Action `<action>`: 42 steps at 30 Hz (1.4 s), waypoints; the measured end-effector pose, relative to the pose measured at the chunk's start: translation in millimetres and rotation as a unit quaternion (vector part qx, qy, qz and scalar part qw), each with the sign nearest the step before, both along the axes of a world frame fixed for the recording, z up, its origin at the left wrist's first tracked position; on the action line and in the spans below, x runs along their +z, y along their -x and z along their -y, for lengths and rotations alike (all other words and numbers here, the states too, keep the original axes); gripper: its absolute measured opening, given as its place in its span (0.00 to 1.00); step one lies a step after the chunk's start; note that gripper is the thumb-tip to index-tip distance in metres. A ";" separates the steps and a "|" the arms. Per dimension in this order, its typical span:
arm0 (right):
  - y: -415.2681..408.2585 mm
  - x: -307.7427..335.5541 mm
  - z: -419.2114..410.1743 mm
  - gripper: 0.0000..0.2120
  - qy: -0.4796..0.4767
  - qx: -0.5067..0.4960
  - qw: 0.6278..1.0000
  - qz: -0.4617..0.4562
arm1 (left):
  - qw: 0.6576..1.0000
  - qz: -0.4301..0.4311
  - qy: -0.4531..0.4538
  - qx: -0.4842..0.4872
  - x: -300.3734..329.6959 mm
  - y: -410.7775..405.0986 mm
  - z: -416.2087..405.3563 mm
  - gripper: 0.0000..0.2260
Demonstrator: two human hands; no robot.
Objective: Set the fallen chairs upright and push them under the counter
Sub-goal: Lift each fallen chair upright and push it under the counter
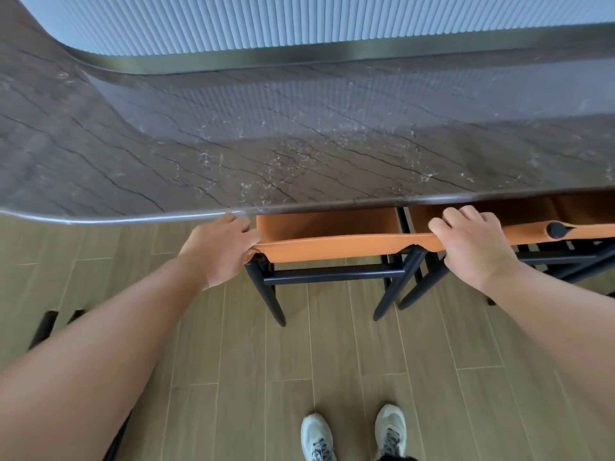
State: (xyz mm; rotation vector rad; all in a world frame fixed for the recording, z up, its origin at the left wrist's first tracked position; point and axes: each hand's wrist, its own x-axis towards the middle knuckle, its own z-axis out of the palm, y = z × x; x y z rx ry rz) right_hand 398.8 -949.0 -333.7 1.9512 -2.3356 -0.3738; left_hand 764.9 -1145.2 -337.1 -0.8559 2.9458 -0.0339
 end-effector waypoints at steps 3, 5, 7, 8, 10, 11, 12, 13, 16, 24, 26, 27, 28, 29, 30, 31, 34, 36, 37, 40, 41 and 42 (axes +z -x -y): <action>10.2 -4.0 -4.7 0.17 0.004 0.025 1.000 -0.006 | 1.000 0.008 -0.007 0.014 -6.8 6.5 -11.7 0.03; 20.6 -6.2 -3.7 0.17 -0.002 0.029 1.000 -0.012 | 1.000 0.017 -0.006 0.020 -9.6 14.0 -17.6 0.06; 33.7 -7.3 0.8 0.17 0.008 0.039 0.999 -0.007 | 1.000 0.016 -0.007 0.022 -10.1 23.0 -22.8 0.10; 39.7 -7.8 2.7 0.17 0.017 0.047 0.999 -0.004 | 1.000 0.012 -0.011 0.020 -9.9 27.0 -24.7 0.11; 48.3 -8.4 3.6 0.20 0.028 0.063 0.998 0.005 | 1.000 0.010 -0.012 0.003 -8.8 33.4 -25.6 0.11; 51.4 -9.0 3.4 0.20 0.033 0.073 0.997 0.011 | 1.000 0.011 -0.009 -0.005 -7.8 34.3 -24.7 0.11; 53.0 -9.5 3.9 0.21 0.040 0.083 0.996 0.017 | 1.000 0.013 -0.007 -0.009 -6.2 34.1 -23.2 0.12; 53.1 -9.2 5.7 0.21 0.044 0.090 0.995 0.022 | 1.000 0.017 -0.007 -0.010 -4.8 33.8 -20.9 0.12; 47.3 -13.0 10.6 0.18 0.059 0.101 0.993 0.034 | 0.999 0.040 0.000 -0.002 -2.7 29.4 -10.9 0.12; 27.9 -21.3 10.9 0.16 0.021 0.114 0.992 0.047 | 0.998 0.056 0.006 0.020 -13.4 14.2 -1.8 0.11; 29.3 -21.6 8.4 0.15 0.010 0.107 0.993 0.042 | 0.999 0.053 0.006 0.013 -14.6 14.5 -6.4 0.11; 28.5 -21.4 8.2 0.14 0.003 0.098 0.994 0.043 | 0.998 0.054 0.005 0.012 -14.5 15.2 -7.9 0.11; 27.2 -20.9 8.5 0.14 -0.003 0.088 0.995 0.043 | 0.998 0.060 0.003 0.015 -14.7 15.7 -8.4 0.10; 25.8 -20.1 9.3 0.14 -0.007 0.078 0.996 0.042 | 0.998 0.067 0.003 0.020 -15.8 15.8 -7.4 0.09; 24.5 -19.0 10.1 0.14 -0.008 0.069 0.997 0.038 | 0.997 0.074 0.006 0.031 -17.1 15.8 -6.1 0.07; 23.1 -18.5 10.8 0.13 -0.008 0.061 0.998 0.033 | 0.995 0.083 0.009 0.049 -18.0 16.3 -5.5 0.06; 18.0 -19.0 11.0 0.11 -0.008 0.036 0.999 0.013 | 0.986 0.120 0.026 0.111 -16.8 23.7 -13.2 0.05; 13.5 -19.4 10.4 0.08 0.000 0.021 1.000 -0.006 | 0.975 0.144 0.067 0.155 -14.6 29.8 -26.1 0.05; 11.1 -18.8 10.1 0.07 0.003 0.013 1.000 -0.014 | 0.969 0.150 0.080 0.178 -12.1 32.6 -32.8 0.06; 4.6 -12.4 7.5 0.10 -0.027 -0.013 1.000 -0.008 | 0.958 0.175 0.065 0.219 -8.4 36.0 -50.6 0.15; 2.6 -9.7 6.4 0.12 -0.047 -0.020 0.999 -0.006 | 0.960 0.167 0.034 0.224 -8.4 36.3 -55.8 0.21; -0.7 -7.3 5.8 0.16 -0.065 -0.025 0.998 -0.004 | 0.964 0.142 -0.006 0.224 -6.5 37.6 -61.5 0.26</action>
